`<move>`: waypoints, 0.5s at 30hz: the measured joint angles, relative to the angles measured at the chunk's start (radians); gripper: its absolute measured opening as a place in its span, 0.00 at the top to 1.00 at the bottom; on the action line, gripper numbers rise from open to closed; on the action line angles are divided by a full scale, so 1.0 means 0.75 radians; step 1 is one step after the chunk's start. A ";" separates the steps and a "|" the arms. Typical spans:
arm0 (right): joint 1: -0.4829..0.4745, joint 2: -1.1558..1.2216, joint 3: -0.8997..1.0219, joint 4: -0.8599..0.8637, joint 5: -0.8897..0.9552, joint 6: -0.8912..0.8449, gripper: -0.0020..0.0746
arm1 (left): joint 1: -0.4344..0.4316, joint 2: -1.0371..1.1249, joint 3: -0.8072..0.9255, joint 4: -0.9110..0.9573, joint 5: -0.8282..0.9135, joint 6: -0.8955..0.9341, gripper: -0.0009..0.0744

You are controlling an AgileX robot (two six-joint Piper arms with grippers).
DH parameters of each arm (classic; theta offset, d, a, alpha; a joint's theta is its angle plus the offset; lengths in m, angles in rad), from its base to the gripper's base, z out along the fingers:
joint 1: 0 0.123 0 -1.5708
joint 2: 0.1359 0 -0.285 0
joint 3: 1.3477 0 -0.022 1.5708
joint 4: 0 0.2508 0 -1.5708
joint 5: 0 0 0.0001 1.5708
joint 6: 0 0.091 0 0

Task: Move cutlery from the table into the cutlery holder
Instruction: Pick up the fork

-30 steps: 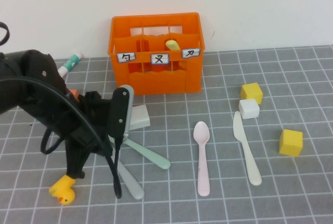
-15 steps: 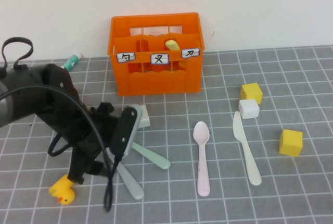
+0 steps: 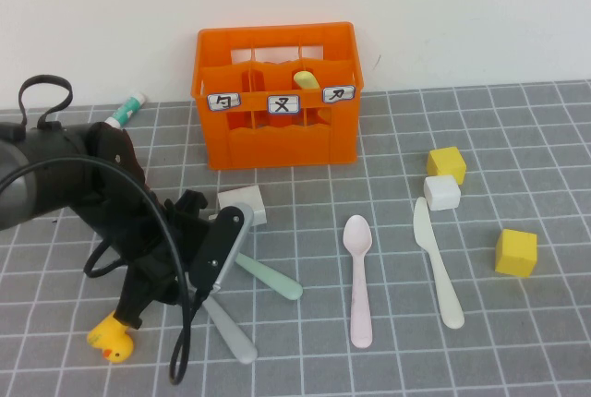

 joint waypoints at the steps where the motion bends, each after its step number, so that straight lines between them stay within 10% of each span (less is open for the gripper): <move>1: 0.000 0.000 0.000 0.004 0.000 0.000 0.98 | 0.000 0.000 0.000 0.000 -0.007 0.002 0.63; 15: 0.000 0.000 0.000 0.020 0.000 -0.019 0.98 | -0.124 0.015 -0.002 0.074 -0.096 0.053 0.65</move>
